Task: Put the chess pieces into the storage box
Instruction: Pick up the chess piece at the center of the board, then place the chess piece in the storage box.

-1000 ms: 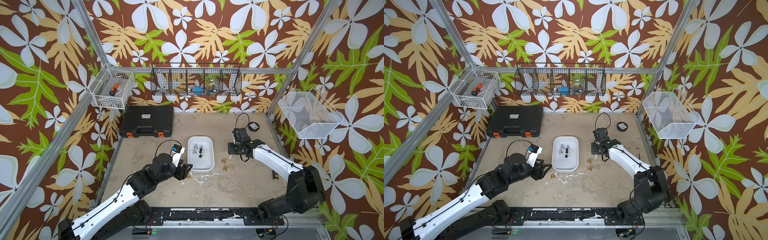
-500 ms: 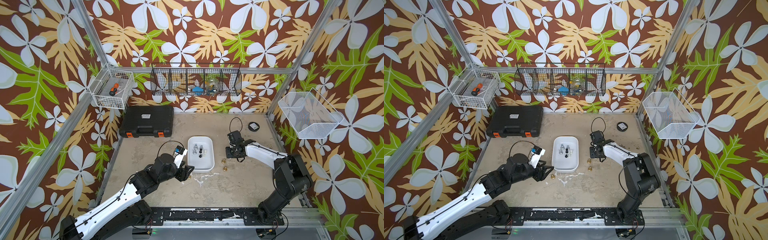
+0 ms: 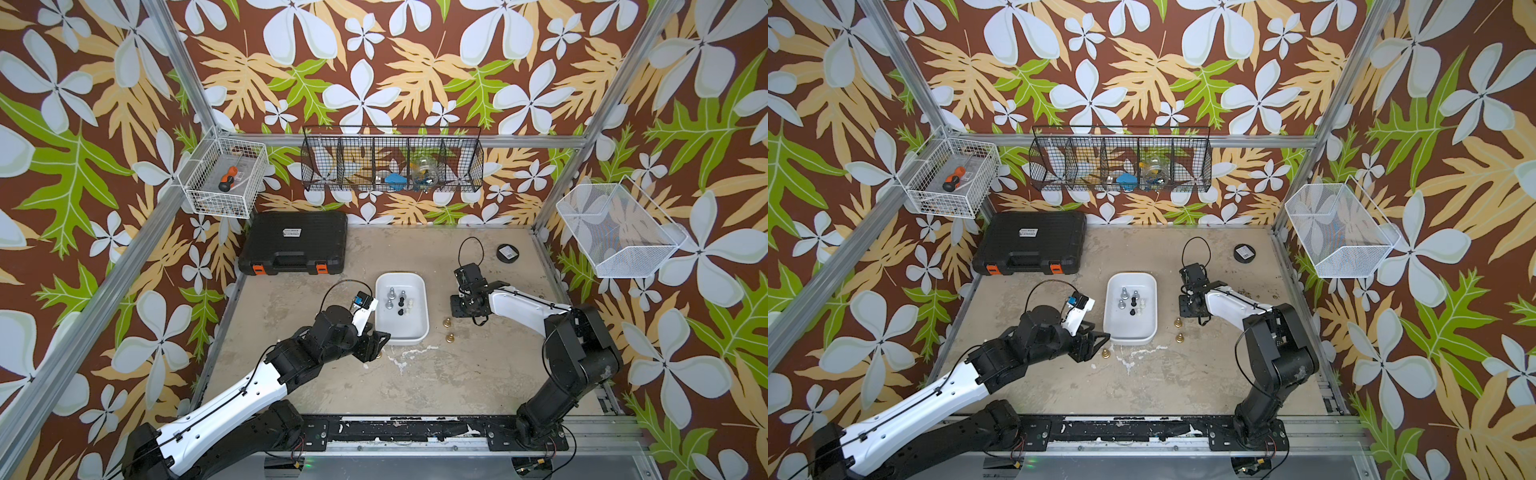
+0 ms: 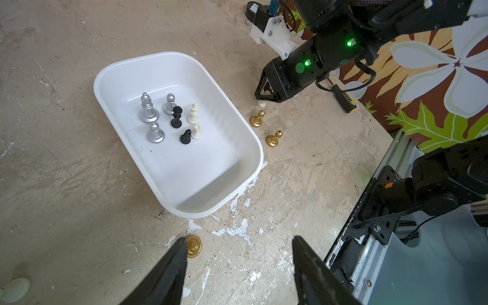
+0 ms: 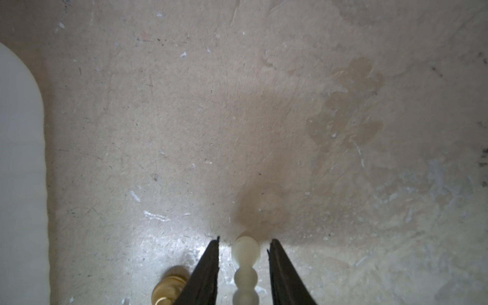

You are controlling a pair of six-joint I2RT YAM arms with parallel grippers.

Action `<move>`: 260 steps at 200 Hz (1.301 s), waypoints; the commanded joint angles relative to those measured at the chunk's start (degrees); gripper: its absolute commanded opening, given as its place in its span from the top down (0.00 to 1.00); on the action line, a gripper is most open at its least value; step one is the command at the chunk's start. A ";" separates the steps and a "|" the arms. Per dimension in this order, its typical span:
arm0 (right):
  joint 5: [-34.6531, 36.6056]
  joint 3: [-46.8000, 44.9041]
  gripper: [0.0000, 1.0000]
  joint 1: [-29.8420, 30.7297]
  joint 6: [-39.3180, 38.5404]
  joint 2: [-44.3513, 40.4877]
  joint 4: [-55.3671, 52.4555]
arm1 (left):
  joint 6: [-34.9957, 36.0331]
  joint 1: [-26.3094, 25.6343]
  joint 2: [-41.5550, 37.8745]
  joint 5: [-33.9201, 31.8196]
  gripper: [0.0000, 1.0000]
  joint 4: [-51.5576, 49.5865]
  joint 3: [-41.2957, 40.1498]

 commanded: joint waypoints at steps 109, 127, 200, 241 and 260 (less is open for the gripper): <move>0.45 -0.47 0.88 -0.05 0.01 -2.20 -0.11 | 0.57 0.14 -0.36 -1.45 0.35 0.91 0.11; 0.29 -0.14 0.90 -0.05 -0.01 -3.15 -0.69 | 0.20 0.10 -0.11 -2.85 0.35 0.41 0.11; -1.87 5.86 0.90 6.63 -0.16 -9.13 -5.35 | -0.75 0.28 -0.01 -6.89 0.35 -0.92 0.39; -6.29 12.35 0.89 16.06 0.47 -9.94 -6.16 | -0.78 0.96 -0.54 -7.14 0.35 -0.76 0.28; -9.71 13.63 0.89 19.78 0.63 -8.31 -3.56 | -0.84 1.31 -0.45 -7.08 0.35 -0.81 0.28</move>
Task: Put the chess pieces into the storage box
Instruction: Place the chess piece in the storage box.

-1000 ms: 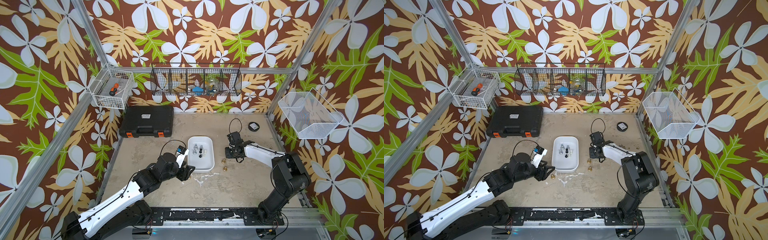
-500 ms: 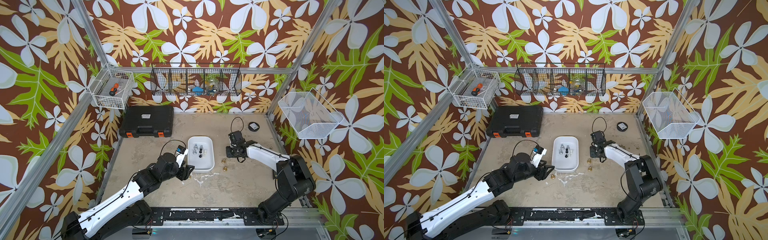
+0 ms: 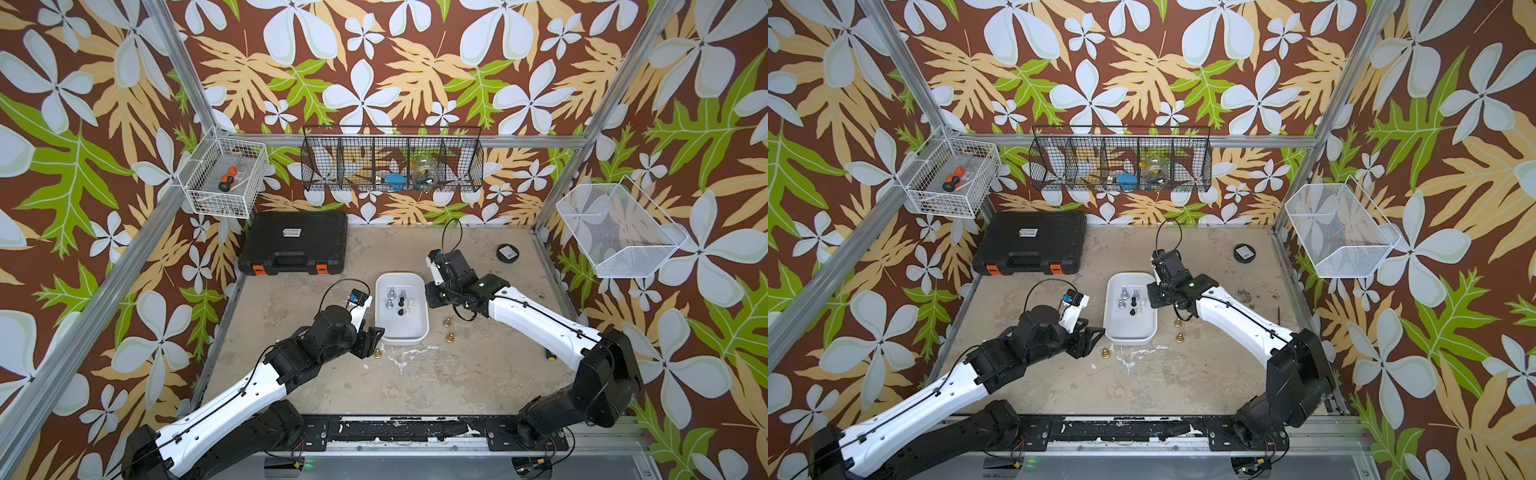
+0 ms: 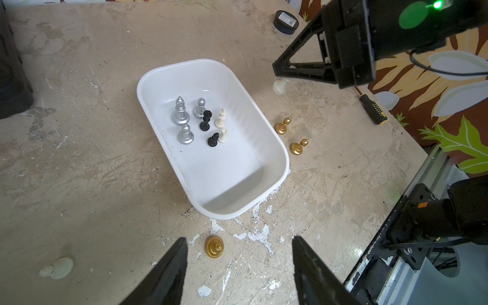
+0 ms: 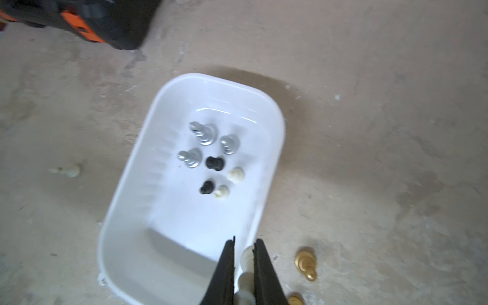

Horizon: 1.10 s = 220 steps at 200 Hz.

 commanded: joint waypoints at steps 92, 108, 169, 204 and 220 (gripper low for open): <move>-6.05 4.30 0.89 9.25 0.65 15.51 9.23 | 0.04 0.44 0.48 -0.59 0.35 0.11 0.38; -4.72 4.49 0.89 9.25 0.69 16.96 10.04 | 0.04 0.44 0.66 -0.40 0.35 0.13 0.39; -3.41 3.33 0.89 9.26 1.99 19.93 14.84 | 0.25 0.52 0.67 -0.60 0.35 0.11 0.45; -2.09 3.43 0.89 9.18 2.27 21.03 15.70 | 0.19 0.52 0.89 -0.65 0.35 0.13 0.37; -1.00 3.30 0.89 9.18 2.27 20.84 15.86 | 0.15 0.52 1.11 -0.69 0.35 0.21 0.38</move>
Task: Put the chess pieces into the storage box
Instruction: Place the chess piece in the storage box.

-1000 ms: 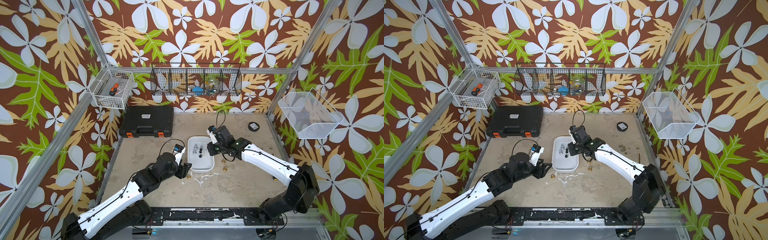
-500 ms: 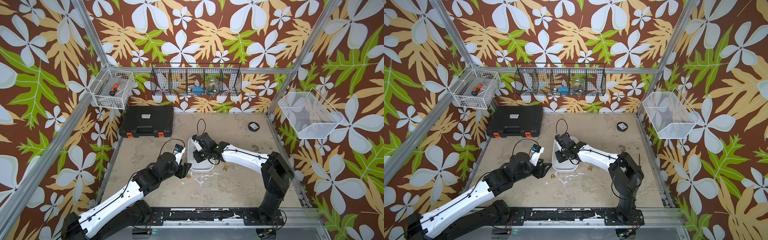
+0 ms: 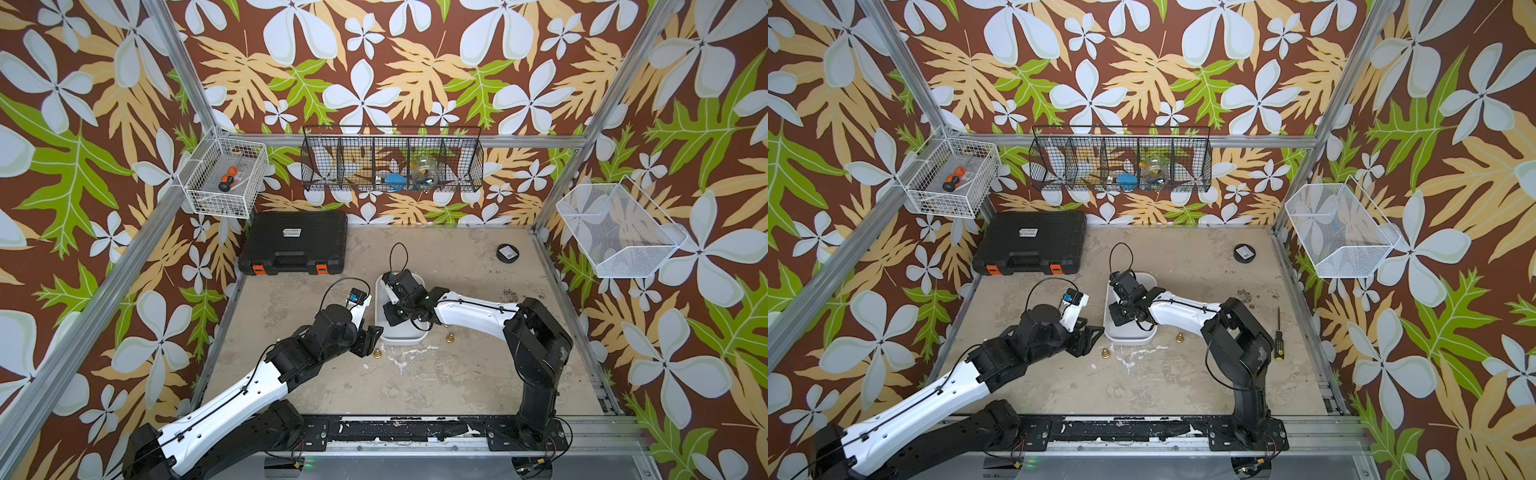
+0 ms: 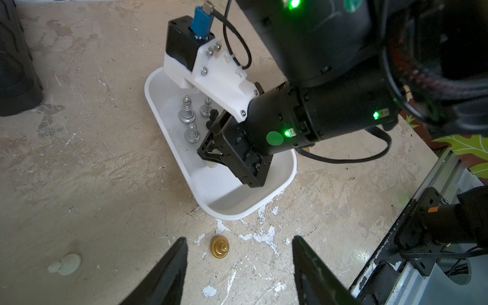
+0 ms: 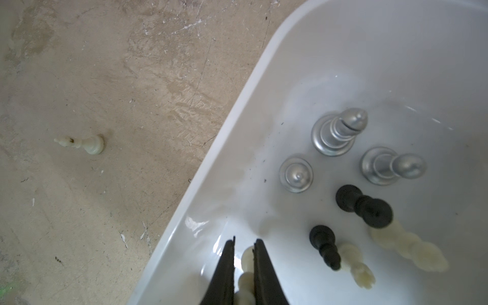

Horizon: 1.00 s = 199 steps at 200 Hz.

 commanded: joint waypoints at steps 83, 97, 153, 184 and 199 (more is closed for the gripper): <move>4.54 0.18 0.88 -0.07 0.08 2.08 2.96 | 0.16 0.15 0.78 -0.08 0.34 0.23 0.37; 4.32 -0.09 0.88 -0.06 0.00 2.32 3.30 | 0.13 0.15 0.78 -0.01 0.35 0.22 0.35; 4.84 -0.30 0.82 -0.10 -0.31 2.32 3.15 | 0.24 0.15 1.08 -0.10 0.34 0.20 0.37; 5.29 0.08 0.80 -0.06 -0.70 2.25 2.91 | 0.25 0.16 1.31 -0.12 0.34 0.11 0.37; 5.42 0.20 0.78 -0.10 -0.77 2.09 2.59 | 0.21 0.15 1.31 -0.13 0.34 0.09 0.37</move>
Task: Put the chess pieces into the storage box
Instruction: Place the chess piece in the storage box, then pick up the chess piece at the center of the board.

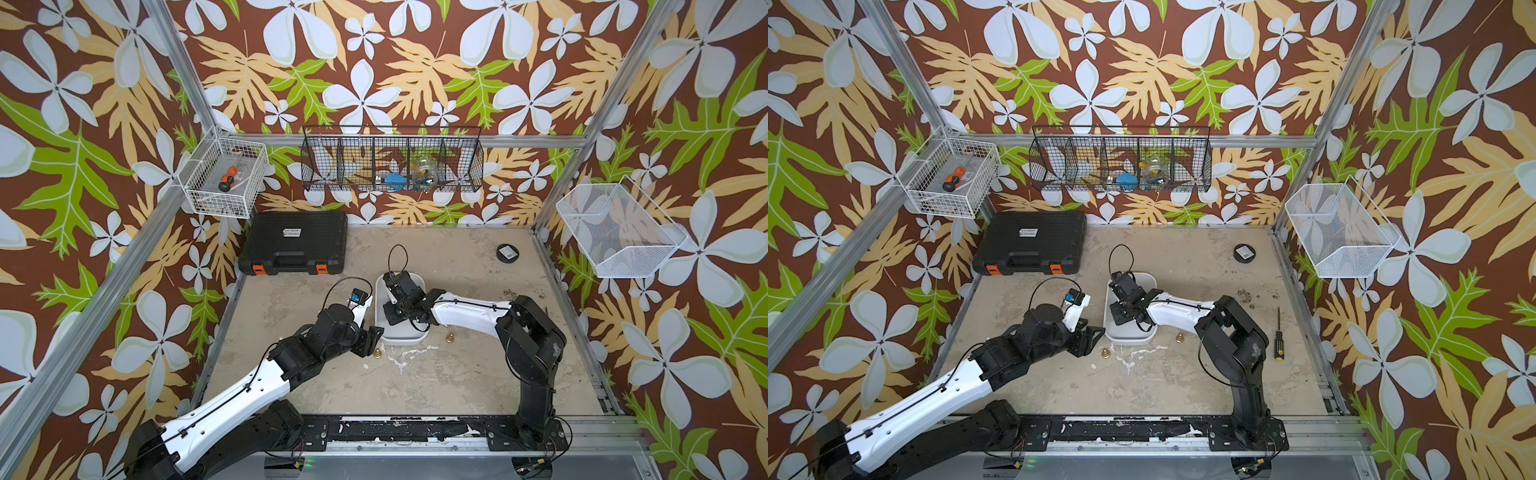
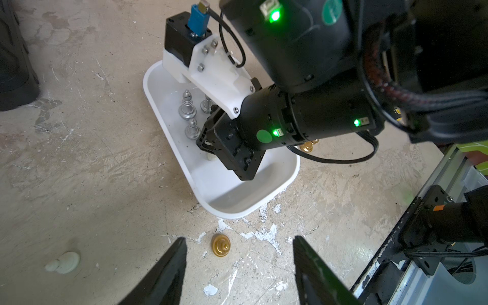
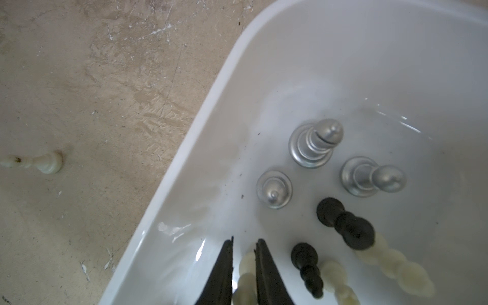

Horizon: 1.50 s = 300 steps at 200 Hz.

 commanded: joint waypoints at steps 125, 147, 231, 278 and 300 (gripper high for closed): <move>-1.47 -1.58 0.59 -1.77 -2.19 -18.89 -2.85 | -5.13 0.13 -1.67 -4.72 0.33 -1.54 3.89; -6.05 -10.02 0.54 -7.98 0.27 -30.38 2.46 | -10.48 0.13 -1.69 -7.91 0.33 -4.65 6.73; -11.45 -31.63 0.45 -20.60 0.71 -45.70 7.69 | -24.51 0.13 6.53 -9.58 0.41 -12.54 7.12; -12.22 -34.90 0.45 -20.60 0.15 -43.57 9.14 | -27.44 0.04 8.06 -3.11 0.46 -11.27 3.86; -10.13 -36.02 0.45 -20.60 0.06 -44.03 10.79 | -27.44 0.04 8.34 -3.21 0.47 -10.77 3.76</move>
